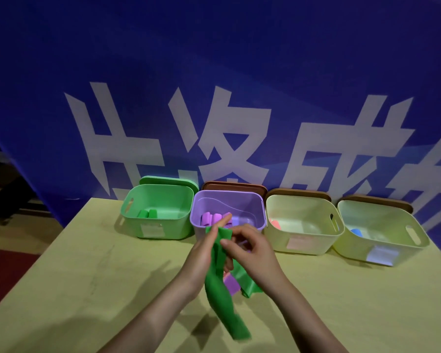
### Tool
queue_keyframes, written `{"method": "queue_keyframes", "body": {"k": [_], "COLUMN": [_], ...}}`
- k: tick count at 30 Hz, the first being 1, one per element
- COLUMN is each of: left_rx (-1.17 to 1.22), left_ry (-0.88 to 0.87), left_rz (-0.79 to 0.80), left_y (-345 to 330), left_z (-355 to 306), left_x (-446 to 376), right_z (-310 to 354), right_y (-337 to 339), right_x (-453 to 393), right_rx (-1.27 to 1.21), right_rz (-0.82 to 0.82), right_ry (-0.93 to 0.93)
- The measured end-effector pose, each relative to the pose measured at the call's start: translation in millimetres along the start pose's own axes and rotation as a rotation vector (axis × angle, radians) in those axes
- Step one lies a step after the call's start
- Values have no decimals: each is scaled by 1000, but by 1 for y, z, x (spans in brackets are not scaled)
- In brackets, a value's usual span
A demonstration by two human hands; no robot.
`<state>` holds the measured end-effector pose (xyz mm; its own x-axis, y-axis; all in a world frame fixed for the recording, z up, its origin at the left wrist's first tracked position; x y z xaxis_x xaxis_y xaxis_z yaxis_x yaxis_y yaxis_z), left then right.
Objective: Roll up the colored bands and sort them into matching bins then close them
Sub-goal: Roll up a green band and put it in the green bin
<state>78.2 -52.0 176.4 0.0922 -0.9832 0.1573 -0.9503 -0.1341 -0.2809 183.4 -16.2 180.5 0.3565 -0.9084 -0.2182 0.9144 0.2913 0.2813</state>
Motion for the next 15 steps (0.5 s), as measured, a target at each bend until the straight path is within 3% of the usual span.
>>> {"method": "queue_keyframes", "body": {"k": [6,15], "left_rx": [-2,-28], "left_ry": [100,-9], "left_rz": [23,-88], "left_y": [-2,1], "left_z": [3,9], "left_x": [6,1], "right_z": [-1,5], "right_y": [3,21], "right_x": [4,1], "right_rx": [-162,-229], "right_rz": [-78,-260], "right_ry": [-77,-5]}}
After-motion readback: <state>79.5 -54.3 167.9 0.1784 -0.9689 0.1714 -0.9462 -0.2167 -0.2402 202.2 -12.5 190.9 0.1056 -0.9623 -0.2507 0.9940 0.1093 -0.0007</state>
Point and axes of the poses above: each hand's wrist, its own x-axis away from the middle knuckle, its own y-axis out of the back of the hand, z = x × y, the point moved 5 cm from there along -x, towards the middle knuckle, and after that the axes turned 2 degrees about x, right-handed, at the moved point
